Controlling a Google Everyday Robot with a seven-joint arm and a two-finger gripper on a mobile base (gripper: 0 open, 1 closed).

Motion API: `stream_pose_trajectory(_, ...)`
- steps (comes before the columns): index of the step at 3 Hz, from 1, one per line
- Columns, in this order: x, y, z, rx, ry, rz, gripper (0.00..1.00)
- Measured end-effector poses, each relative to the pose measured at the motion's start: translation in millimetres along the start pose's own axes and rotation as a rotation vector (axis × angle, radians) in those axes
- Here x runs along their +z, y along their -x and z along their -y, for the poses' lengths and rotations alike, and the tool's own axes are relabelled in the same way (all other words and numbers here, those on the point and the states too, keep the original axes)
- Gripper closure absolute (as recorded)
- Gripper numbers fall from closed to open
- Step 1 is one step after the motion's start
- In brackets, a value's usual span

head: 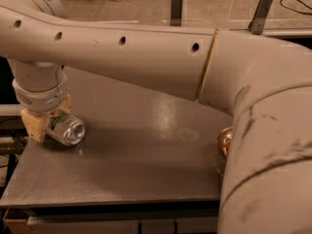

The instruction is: Place 7up can upright

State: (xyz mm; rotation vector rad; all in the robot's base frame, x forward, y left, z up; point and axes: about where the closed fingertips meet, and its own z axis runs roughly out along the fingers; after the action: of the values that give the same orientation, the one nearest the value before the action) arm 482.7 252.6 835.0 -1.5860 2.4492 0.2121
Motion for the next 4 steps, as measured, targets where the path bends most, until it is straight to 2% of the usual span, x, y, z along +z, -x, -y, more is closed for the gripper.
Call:
stream_pose_trajectory(1, -4.7, 2.4, 11.0, 0.006, -0.004, 0.032, 0.64)
stream_pose_trajectory(2, -32.8, 2.5, 37.4, -0.011, -0.013, 0.142, 0.87)
stream_pose_trajectory(3, -70.5, -0.3, 73.5, -0.034, 0.022, 0.3, 1.0)
stream_pose_trajectory(4, -105.6, -2.8, 94.5, -0.081, 0.09, 0.446, 1.0)
